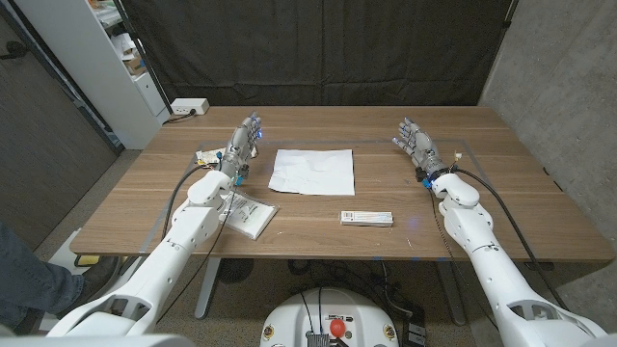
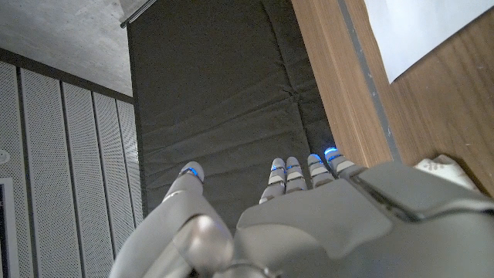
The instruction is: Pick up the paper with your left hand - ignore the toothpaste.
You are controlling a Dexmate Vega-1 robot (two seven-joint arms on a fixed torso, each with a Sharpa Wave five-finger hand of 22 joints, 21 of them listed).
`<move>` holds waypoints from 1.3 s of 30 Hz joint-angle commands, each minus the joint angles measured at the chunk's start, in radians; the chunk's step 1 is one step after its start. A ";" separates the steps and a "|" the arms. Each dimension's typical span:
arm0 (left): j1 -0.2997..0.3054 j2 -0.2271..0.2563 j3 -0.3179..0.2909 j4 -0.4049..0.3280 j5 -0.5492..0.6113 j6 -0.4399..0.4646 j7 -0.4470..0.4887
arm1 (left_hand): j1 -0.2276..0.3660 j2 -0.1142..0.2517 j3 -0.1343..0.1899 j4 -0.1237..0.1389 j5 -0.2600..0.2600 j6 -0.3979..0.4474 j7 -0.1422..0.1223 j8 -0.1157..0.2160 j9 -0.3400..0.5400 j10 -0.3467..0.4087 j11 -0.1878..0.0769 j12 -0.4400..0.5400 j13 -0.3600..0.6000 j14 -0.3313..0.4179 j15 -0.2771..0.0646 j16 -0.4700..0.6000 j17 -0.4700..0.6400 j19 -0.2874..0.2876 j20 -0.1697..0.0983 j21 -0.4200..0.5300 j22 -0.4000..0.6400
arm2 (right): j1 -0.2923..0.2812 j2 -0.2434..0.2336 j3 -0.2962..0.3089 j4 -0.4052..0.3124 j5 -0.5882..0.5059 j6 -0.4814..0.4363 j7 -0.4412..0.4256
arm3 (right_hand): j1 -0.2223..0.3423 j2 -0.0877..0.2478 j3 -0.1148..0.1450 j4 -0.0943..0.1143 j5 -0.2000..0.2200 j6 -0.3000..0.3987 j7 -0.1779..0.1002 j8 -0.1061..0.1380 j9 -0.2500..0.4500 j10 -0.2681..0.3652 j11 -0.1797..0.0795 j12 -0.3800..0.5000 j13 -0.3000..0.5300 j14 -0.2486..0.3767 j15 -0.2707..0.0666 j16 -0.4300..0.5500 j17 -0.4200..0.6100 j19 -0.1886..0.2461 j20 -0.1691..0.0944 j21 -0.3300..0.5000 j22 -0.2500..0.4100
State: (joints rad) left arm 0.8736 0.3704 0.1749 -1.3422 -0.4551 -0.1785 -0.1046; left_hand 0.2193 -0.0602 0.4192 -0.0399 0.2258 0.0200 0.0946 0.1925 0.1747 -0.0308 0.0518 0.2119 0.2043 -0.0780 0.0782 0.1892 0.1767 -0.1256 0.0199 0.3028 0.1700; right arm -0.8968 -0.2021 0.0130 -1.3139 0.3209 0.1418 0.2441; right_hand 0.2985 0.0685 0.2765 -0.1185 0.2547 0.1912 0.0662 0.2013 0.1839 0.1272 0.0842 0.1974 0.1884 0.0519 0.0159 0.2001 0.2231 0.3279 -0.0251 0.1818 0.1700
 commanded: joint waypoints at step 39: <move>-0.018 0.000 0.000 0.019 0.155 -0.137 -0.027 | 0.017 0.025 0.010 -0.014 -0.009 0.052 -0.010 0.012 0.004 0.043 -0.018 0.014 -0.006 0.041 -0.013 0.012 0.003 0.025 0.007 -0.018 0.006 | 0.022 0.076 0.029 0.060 -0.056 0.069 -0.014 | 0.004 0.000 -0.004 0.001 -0.014 0.027 -0.003 0.004 0.005 0.026 -0.004 0.009 0.004 0.005 0.003 0.009 0.000 -0.004 0.004 0.009 0.002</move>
State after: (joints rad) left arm 0.8607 0.3689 0.1614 -1.3393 -0.3522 -0.2527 -0.1464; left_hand 0.2335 -0.0459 0.4275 -0.0482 0.2177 0.0603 0.0803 0.2003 0.1745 0.0052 0.0342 0.2186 0.1955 -0.0442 0.0618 0.1969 0.1769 -0.1091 0.0286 0.2843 0.1743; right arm -0.8813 -0.1324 0.0441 -1.2610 0.2729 0.2005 0.2380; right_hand 0.2982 0.0687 0.2764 -0.1184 0.2461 0.2092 0.0588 0.2013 0.1837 0.1449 0.0768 0.2051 0.1881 0.0519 0.0159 0.2042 0.2232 0.3278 -0.0250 0.1818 0.1699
